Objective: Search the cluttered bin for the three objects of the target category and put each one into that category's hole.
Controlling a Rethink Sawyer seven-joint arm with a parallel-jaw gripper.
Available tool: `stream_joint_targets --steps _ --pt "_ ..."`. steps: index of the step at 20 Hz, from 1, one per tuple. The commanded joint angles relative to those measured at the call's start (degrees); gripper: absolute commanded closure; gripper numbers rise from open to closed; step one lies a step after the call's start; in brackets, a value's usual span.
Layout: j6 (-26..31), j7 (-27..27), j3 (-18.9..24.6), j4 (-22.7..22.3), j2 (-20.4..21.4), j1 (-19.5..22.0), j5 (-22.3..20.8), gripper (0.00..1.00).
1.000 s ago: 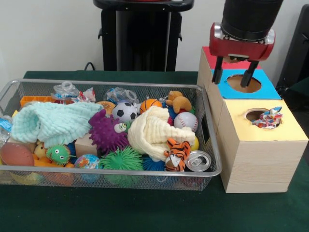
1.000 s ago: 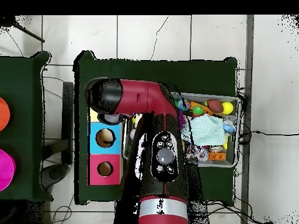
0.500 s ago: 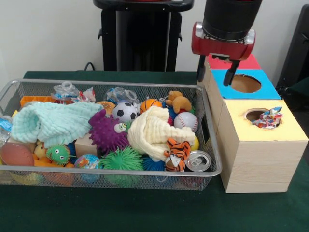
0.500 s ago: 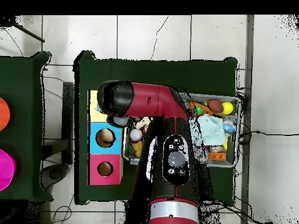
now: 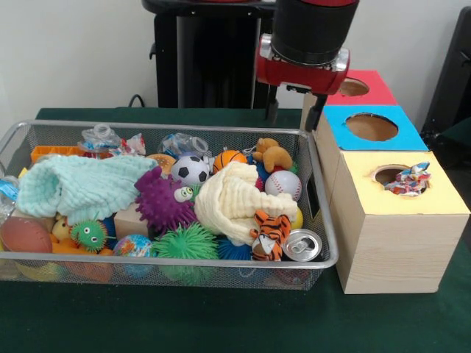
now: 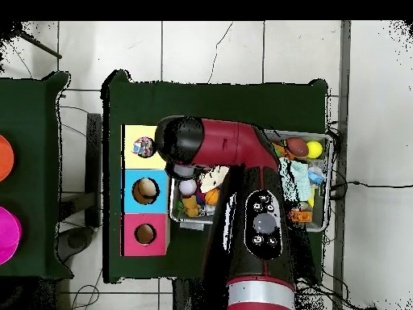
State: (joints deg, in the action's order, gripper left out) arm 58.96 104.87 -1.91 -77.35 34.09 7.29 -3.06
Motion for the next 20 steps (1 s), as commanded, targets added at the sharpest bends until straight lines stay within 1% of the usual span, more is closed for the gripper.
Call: stream_joint_targets --steps 1,6,7,13,20 --pt "-3.74 -6.41 5.43 -6.18 -0.25 3.08 -3.42 0.00" --pt "-3.79 -6.13 6.50 -6.04 -0.40 3.89 -4.22 0.00" --pt "-4.11 -6.12 6.64 -6.56 -0.10 4.03 -4.25 0.00" --pt "-4.48 -5.44 6.95 -6.68 -0.29 3.93 -4.30 0.00" --pt "-5.09 -1.32 6.91 -6.99 -0.64 1.93 -2.75 0.00"
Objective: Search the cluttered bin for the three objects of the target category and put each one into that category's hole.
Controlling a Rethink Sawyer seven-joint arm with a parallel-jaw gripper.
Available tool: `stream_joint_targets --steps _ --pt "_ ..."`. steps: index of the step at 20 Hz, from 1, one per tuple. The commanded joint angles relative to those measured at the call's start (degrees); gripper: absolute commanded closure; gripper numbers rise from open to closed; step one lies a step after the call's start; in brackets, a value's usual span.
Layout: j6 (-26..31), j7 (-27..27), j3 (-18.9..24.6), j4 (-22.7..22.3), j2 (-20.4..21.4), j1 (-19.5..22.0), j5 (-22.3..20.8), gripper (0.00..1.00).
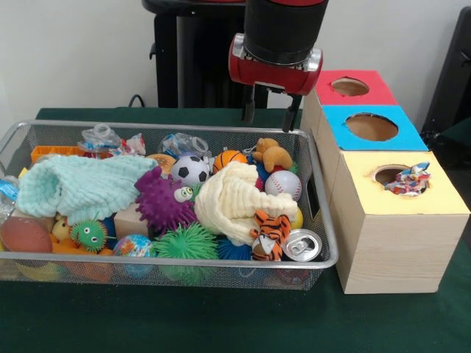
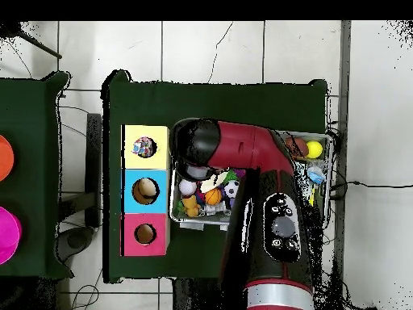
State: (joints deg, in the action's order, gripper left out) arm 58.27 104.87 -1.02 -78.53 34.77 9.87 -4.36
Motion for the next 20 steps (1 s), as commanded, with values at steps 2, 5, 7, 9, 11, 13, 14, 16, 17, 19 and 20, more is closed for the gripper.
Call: stream_joint_targets --steps 2,5,7,9,11,13,14,16,17,19,20 --pt "-4.88 -0.16 6.16 -5.94 -1.61 -1.09 -0.80 0.00" --pt "-5.57 1.19 6.11 -6.16 -1.84 -1.76 -0.17 0.00" --pt "-5.75 1.83 5.97 -6.05 -1.97 -2.17 0.09 0.00" --pt "-5.62 2.29 5.81 -5.87 -2.11 -2.52 0.36 0.00" --pt "-5.49 3.01 5.54 -5.45 -2.33 -3.05 0.54 0.00" --pt "-5.67 3.89 5.34 -5.17 -2.57 -3.64 0.87 0.00" --pt "-5.58 4.33 5.28 -5.00 -2.70 -3.91 1.09 0.00" --pt "-4.97 5.04 5.24 -4.47 -2.89 -4.42 1.59 0.00" --pt "-4.45 5.44 5.17 -4.12 -2.94 -4.73 1.87 0.00" --pt "-3.68 6.29 4.91 -3.67 -2.92 -5.38 2.33 0.00" --pt "-3.54 6.71 4.79 -3.64 -2.90 -5.64 2.64 0.00"
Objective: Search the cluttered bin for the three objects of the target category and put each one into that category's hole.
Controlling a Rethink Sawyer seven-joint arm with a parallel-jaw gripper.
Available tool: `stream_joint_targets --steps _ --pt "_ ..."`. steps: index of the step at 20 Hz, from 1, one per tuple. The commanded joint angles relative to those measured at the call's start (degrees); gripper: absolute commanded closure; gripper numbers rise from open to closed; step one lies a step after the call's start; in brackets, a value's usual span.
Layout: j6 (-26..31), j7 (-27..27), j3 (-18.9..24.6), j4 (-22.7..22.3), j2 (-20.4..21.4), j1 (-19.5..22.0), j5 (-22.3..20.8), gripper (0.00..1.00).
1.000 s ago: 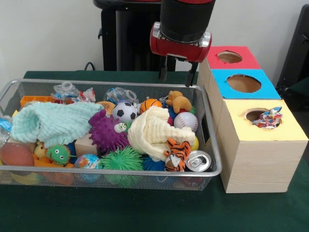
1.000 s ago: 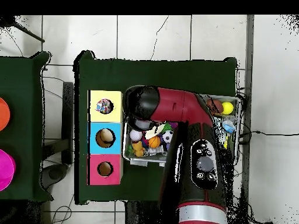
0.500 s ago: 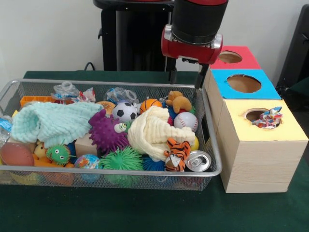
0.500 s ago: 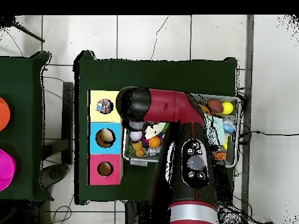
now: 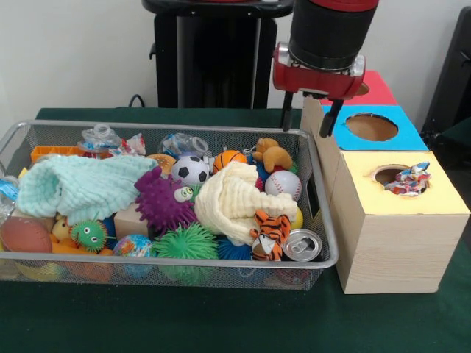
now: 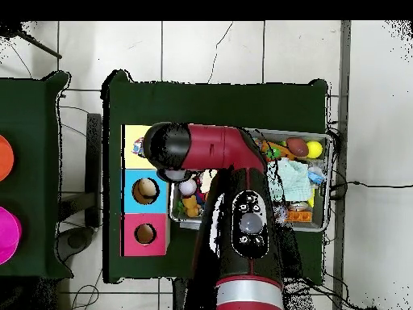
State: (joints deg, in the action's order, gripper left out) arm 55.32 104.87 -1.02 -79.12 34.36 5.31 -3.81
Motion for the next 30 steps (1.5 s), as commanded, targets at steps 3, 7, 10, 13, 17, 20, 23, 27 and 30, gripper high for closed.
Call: stream_joint_targets --steps 3,7,10,13,17,20,23,27,30 --pt "-0.75 7.27 4.73 -3.19 -2.58 -1.59 3.04 0.00" --pt "-0.02 7.88 4.49 -2.68 -2.74 -2.30 4.29 0.00" --pt "0.50 8.70 4.29 -1.81 -3.27 -3.03 5.14 0.00" --pt "0.49 10.05 3.90 -0.92 -4.08 -4.04 6.12 0.00" --pt "0.04 12.02 2.88 0.94 -5.36 -5.72 6.68 0.00" --pt "-0.32 13.80 2.02 2.08 -6.35 -7.00 7.19 0.00" --pt "0.87 15.03 0.82 3.39 -6.62 -8.39 7.42 0.00" --pt "2.65 15.36 -0.42 4.66 -6.68 -9.51 7.72 0.00" --pt "3.10 15.09 -1.20 5.17 -6.75 -10.12 7.55 0.00"
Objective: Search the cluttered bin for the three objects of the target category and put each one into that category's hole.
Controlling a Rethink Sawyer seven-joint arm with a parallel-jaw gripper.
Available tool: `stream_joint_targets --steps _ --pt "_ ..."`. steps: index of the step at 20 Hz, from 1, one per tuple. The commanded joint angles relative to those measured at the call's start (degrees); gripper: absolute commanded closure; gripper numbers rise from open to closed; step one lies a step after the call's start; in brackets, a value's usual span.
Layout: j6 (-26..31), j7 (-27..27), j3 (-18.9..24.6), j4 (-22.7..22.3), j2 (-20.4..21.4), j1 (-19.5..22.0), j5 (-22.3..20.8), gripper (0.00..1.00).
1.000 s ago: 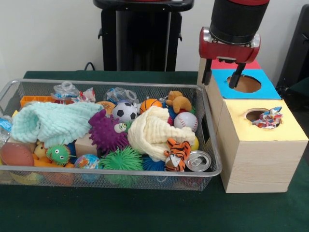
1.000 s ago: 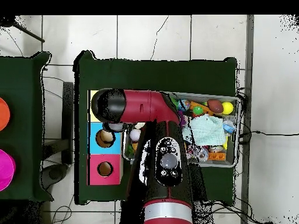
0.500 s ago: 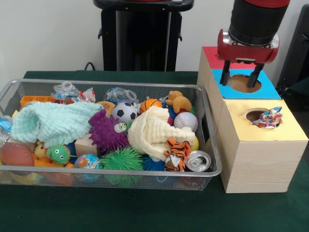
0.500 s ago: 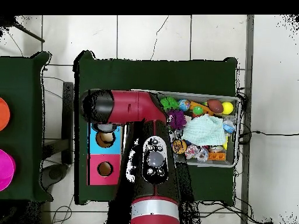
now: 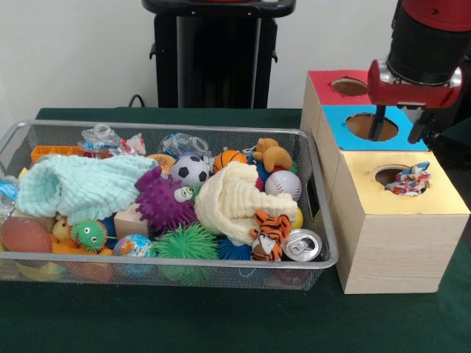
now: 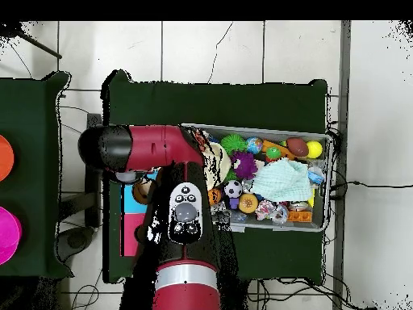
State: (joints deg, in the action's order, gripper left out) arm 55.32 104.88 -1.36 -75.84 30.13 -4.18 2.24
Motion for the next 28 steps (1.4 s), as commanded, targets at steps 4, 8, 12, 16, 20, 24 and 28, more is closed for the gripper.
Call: stream_joint_targets --steps 4,8,12,16,20,24,28 --pt "2.97 14.56 -1.54 2.40 -2.75 -0.96 1.22 0.00" --pt "2.33 14.07 -1.85 2.21 -2.79 -1.05 1.61 1.00" --pt "2.51 13.97 -2.20 2.21 -2.71 -1.26 1.60 1.00" --pt "2.86 13.42 -2.26 2.31 -2.70 -1.22 1.67 1.00" --pt "4.77 12.71 -2.44 3.51 -2.85 -1.14 1.71 1.00" --pt "3.40 12.77 -2.35 2.68 -2.97 -1.03 2.30 1.00" --pt "2.95 12.83 -2.11 3.14 -3.61 -0.91 2.82 1.00"
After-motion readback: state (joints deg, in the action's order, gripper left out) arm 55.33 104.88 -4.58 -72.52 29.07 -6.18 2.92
